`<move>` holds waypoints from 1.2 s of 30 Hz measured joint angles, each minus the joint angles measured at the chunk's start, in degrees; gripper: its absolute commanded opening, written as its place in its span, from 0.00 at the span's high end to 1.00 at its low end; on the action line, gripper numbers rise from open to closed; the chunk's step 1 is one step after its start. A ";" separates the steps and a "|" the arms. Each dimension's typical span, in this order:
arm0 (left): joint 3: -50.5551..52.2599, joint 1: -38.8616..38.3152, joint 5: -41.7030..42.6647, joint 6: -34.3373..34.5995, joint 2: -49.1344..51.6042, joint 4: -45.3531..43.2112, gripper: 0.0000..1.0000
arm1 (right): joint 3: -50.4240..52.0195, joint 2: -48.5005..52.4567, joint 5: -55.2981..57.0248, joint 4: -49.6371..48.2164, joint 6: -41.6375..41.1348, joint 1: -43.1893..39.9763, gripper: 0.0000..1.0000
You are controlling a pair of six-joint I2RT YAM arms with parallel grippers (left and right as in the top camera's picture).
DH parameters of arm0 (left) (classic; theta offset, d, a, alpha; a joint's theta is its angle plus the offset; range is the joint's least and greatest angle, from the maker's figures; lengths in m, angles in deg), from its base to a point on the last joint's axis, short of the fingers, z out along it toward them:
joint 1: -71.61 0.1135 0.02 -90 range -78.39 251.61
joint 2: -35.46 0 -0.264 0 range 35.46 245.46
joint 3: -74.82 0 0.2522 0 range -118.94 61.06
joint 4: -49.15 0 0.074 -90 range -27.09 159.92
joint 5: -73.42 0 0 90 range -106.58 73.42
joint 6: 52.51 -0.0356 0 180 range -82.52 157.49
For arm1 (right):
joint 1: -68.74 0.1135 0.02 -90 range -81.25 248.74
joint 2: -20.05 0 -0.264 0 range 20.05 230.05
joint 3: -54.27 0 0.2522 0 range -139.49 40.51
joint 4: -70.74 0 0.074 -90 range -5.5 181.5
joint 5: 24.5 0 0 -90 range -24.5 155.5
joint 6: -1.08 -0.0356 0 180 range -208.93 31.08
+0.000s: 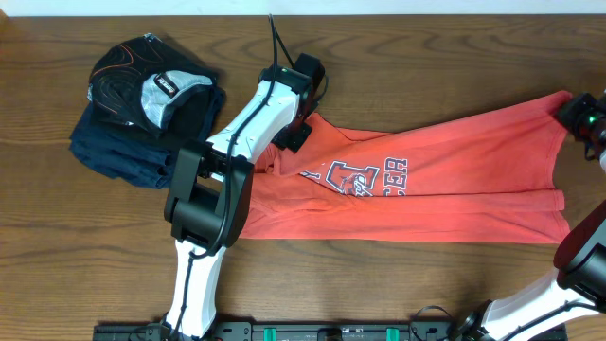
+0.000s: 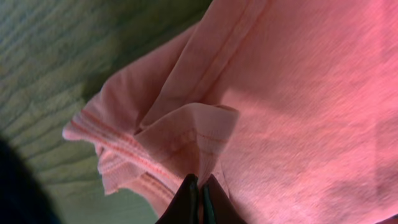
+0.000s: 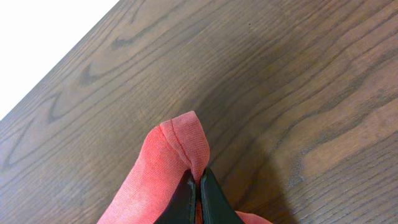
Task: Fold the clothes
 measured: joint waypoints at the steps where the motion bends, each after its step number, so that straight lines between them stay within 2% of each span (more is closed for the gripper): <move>1: 0.00 0.02 -0.20 0.17 -0.04 0.26 0.94 | 0.00 0.00 0.00 0.02 0.00 0.00 0.99; 5: 0.00 0.02 -0.90 0.59 -1.88 0.79 0.94 | 0.00 0.00 -0.02 -0.15 0.00 0.00 0.99; 16: -2.12 1.64 -1.31 2.25 -18.97 1.49 0.94 | 0.00 0.00 -6.34 1.57 0.00 -3.52 0.99; 23: -2.21 1.99 -1.29 2.99 -18.80 3.91 0.94 | 0.02 0.00 -8.39 6.29 0.07 -4.55 0.99; 36: -2.19 1.99 -1.27 5.60 -22.25 4.02 0.94 | 0.00 0.00 -8.96 8.00 0.17 -5.18 0.99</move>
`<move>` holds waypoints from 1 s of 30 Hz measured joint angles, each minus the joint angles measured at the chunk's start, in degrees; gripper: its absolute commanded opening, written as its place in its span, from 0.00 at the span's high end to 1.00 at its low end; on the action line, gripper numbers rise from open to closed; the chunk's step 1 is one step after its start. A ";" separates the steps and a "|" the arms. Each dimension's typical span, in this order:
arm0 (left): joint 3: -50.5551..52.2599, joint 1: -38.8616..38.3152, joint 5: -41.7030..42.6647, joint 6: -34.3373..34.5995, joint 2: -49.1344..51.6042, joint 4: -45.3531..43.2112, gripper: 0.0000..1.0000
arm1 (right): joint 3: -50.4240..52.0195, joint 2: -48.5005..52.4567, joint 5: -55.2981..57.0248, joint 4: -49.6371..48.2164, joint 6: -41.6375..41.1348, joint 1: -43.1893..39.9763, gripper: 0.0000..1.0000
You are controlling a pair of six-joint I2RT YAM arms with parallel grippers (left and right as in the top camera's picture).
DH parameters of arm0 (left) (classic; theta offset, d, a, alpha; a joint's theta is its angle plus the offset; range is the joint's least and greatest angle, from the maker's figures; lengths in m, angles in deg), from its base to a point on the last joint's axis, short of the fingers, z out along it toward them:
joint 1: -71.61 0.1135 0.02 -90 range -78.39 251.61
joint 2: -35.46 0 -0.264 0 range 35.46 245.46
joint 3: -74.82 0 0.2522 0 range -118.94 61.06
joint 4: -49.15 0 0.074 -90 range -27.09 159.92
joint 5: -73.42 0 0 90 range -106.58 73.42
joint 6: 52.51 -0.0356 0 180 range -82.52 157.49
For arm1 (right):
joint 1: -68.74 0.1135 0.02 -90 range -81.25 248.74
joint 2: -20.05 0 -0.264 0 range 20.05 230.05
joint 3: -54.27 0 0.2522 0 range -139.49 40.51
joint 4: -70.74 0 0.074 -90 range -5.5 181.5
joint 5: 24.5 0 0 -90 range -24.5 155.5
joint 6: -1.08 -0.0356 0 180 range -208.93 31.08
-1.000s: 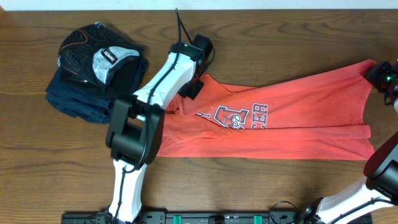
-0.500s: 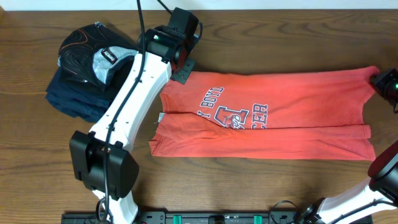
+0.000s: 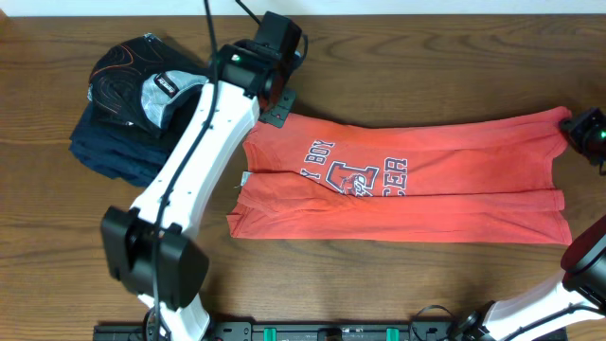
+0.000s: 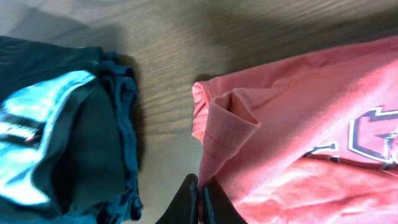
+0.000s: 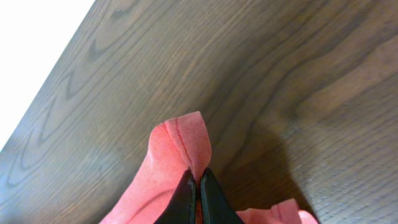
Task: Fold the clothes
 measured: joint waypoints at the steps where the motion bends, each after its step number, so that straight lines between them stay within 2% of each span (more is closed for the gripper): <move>1: 0.00 0.00 0.00 0.11 -1.11 0.37 0.94 | 0.00 0.00 -0.09 -0.02 0.00 -0.28 0.99; 7: -0.02 0.00 0.09 1.73 -6.14 5.64 0.94 | 0.02 0.00 -3.13 0.09 -0.07 -3.67 0.99; 19: 0.00 0.00 0.42 5.16 -6.16 18.05 0.94 | 0.02 0.00 -7.80 3.91 -0.79 -7.15 0.99; 30: 0.00 0.02 0.39 6.40 -6.16 19.96 0.94 | 0.02 0.00 -7.82 8.94 -0.76 -7.15 0.99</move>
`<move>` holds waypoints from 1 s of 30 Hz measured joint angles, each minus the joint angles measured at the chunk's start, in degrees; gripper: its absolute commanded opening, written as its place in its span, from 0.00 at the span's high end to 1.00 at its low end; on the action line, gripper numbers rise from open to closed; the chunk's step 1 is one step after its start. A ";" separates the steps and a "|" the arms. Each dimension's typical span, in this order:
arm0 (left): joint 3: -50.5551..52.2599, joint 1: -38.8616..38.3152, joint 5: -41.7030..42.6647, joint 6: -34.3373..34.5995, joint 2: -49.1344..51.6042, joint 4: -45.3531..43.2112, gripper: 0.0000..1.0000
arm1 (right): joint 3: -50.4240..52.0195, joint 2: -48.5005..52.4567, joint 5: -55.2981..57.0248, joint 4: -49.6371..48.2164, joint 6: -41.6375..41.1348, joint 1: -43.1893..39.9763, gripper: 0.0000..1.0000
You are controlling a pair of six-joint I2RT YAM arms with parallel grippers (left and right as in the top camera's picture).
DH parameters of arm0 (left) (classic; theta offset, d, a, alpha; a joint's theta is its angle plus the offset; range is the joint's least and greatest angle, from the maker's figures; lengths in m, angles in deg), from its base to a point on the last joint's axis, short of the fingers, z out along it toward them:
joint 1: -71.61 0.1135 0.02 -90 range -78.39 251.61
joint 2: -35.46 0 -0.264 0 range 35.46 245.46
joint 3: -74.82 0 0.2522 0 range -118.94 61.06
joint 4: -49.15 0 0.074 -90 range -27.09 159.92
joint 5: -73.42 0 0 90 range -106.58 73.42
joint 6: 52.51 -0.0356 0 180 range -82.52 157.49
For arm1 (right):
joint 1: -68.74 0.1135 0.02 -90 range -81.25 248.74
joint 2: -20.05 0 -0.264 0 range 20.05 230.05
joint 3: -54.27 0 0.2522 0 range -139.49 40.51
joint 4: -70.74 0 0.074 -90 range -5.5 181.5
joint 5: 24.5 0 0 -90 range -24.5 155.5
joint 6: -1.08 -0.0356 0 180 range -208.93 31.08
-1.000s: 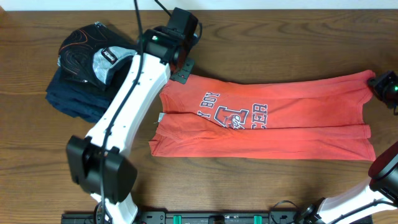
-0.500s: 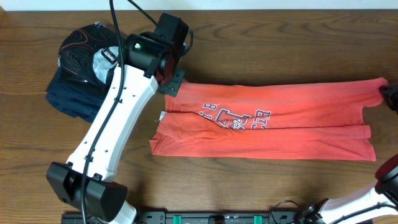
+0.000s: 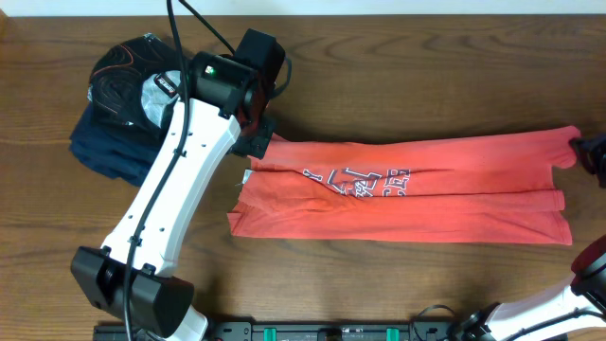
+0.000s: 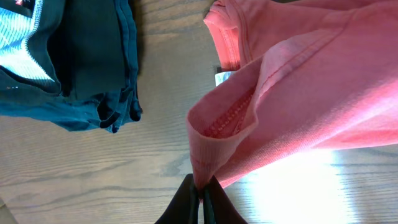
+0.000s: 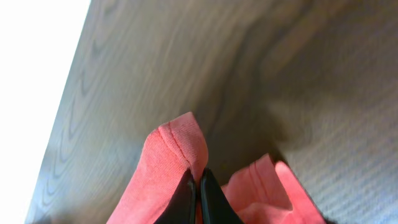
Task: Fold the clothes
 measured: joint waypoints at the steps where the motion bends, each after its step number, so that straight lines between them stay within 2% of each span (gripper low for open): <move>1: 0.00 0.00 -0.02 0.00 0.00 0.00 0.94 | -0.02 0.00 0.07 1.27 -0.02 0.00 0.99; 9: 0.92 0.00 0.00 0.04 0.00 0.00 0.94 | 0.00 0.00 6.64 10.88 -0.04 0.00 0.99; 22: 15.08 0.00 1.16 1.60 0.00 -3.50 0.94 | 0.00 0.00 25.09 17.00 -0.09 0.00 0.97; 26: 17.79 0.00 1.33 1.70 0.00 -4.52 0.94 | 0.00 0.00 28.30 19.04 -0.13 0.00 0.90; 28: 18.78 0.00 1.33 1.73 0.00 -5.09 0.93 | 0.00 0.00 29.90 19.87 -0.11 0.00 0.80; 30: 19.61 0.00 1.31 1.73 0.00 -5.73 0.84 | 0.00 0.00 31.01 20.31 -0.42 0.00 0.69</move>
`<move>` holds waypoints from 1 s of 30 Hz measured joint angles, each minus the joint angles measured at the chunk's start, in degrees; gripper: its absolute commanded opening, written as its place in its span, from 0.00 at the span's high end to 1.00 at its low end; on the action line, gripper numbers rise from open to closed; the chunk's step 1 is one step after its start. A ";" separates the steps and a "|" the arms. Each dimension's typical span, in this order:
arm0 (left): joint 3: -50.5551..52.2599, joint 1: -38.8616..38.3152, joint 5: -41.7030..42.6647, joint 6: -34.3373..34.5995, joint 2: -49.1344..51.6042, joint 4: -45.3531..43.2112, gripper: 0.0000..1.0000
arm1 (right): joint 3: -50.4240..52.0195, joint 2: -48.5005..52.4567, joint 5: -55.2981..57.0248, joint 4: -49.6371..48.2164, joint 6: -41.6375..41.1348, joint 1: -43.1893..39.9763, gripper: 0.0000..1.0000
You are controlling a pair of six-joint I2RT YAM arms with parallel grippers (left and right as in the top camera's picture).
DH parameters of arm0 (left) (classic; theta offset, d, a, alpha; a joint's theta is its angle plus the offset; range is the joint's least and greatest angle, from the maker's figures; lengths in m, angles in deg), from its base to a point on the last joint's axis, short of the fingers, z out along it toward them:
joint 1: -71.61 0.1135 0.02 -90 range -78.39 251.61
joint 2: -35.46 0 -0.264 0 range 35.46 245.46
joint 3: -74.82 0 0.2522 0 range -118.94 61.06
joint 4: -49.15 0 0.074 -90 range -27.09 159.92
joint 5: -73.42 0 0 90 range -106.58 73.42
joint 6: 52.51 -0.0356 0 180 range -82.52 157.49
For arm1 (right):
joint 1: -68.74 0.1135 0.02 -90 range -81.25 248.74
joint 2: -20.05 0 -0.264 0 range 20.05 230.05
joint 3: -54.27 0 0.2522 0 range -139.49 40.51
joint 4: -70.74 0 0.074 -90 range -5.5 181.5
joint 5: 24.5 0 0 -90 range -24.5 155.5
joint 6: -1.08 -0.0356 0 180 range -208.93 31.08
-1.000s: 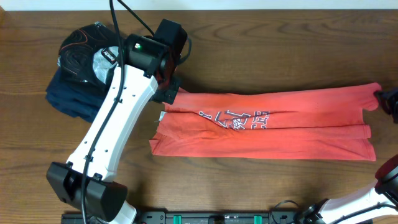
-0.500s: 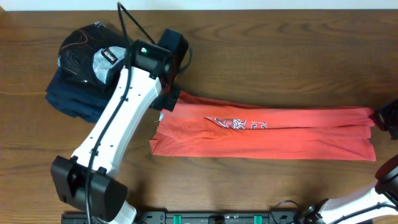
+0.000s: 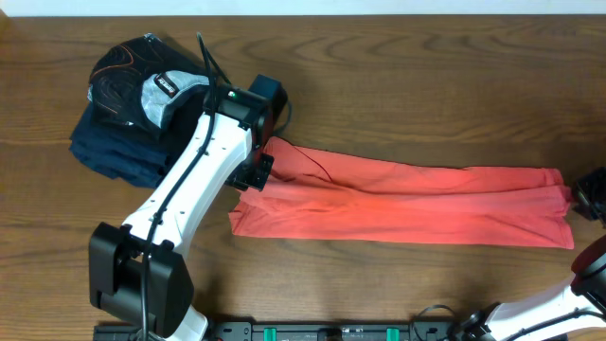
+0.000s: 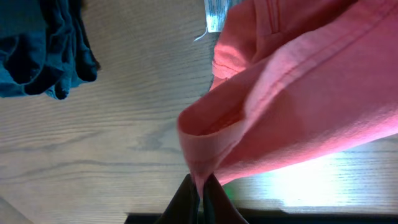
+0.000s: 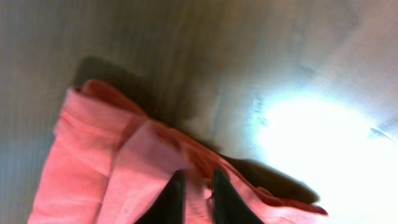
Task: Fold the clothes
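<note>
The red shirt [image 3: 407, 204] lies as a long narrow band across the table, its print hidden. At the band's left end my left gripper [image 3: 254, 173] is shut on a raised fold of the shirt's edge [image 4: 249, 118], pinched at the jaws [image 4: 200, 190]. My right gripper [image 3: 589, 194] is low over the band's right end. In the right wrist view its fingers [image 5: 176, 190] stand apart astride the red cloth [image 5: 112, 168], so the right gripper [image 5: 196, 190] is open.
A pile of dark folded clothes [image 3: 142, 95] with a grey and black garment on top sits at the back left, close to the left arm; its edge shows in the left wrist view [image 4: 43, 50]. The wooden table [image 3: 426, 85] runs behind the shirt.
Both grippers have moved toward the front edge. The shirt's far half now lies over the near half and the print is covered. The right gripper has opened; the left stays shut.
First the shirt lay print up with each gripper shut on a far corner. Then it was stretched wide between them. Then the far edge was over the middle with the print half hidden. Now it is a narrow doubled band.
</note>
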 measured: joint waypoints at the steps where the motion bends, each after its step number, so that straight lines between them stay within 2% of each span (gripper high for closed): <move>1: 0.24 0.00 -0.07 -0.13 0.00 -0.26 0.73 | 0.00 0.00 0.37 0.28 0.02 0.00 0.59; 2: 0.44 0.02 -0.04 -0.09 0.00 -0.66 0.66 | 0.00 0.00 0.74 0.50 -0.04 0.00 0.53; 4: 0.66 0.04 -0.09 0.00 0.00 -1.25 0.53 | 0.00 0.00 1.14 0.46 0.07 0.00 0.50; 5: 0.72 0.04 -0.04 0.66 0.00 -1.68 0.50 | 0.00 0.00 1.07 0.31 0.20 0.00 0.49; 8: 0.74 0.11 -0.09 0.83 0.00 -2.47 0.48 | 0.00 0.00 -0.79 -0.66 0.15 0.00 0.50; 12: 0.74 0.83 -0.02 0.85 0.00 -3.50 0.48 | 0.00 0.00 -7.91 -2.73 2.89 -0.09 0.59; 19: 0.79 2.78 2.14 0.87 0.00 -9.73 0.48 | 0.04 -2.25 -26.18 -6.78 9.27 -0.11 0.56; 20: 0.81 2.82 3.45 0.87 0.00 -11.15 0.48 | 0.04 -3.50 -27.96 -6.80 9.79 -0.11 0.60; 21: 0.98 2.82 5.01 0.87 0.00 -12.76 0.52 | 0.04 -4.72 -29.35 -6.64 10.14 -0.11 0.64; 24: 3.13 2.78 10.05 1.38 0.00 -18.05 0.68 | 0.04 -9.11 -33.33 -3.87 11.52 0.35 0.87; 25: 4.50 2.78 11.78 1.29 0.00 -19.85 0.75 | 0.02 -10.29 -34.29 -2.38 11.72 0.85 0.91; 27: 7.45 2.75 14.58 1.36 0.13 -22.60 0.81 | 0.00 -11.56 -35.43 1.16 11.93 2.73 0.98; 29: 10.58 2.71 16.39 1.18 0.61 -25.66 0.81 | 0.07 -11.58 -34.32 4.35 11.19 5.86 0.99; 30: 12.41 2.69 17.14 1.16 1.09 -27.12 0.85 | 0.13 -11.47 -32.83 5.40 10.49 7.45 0.99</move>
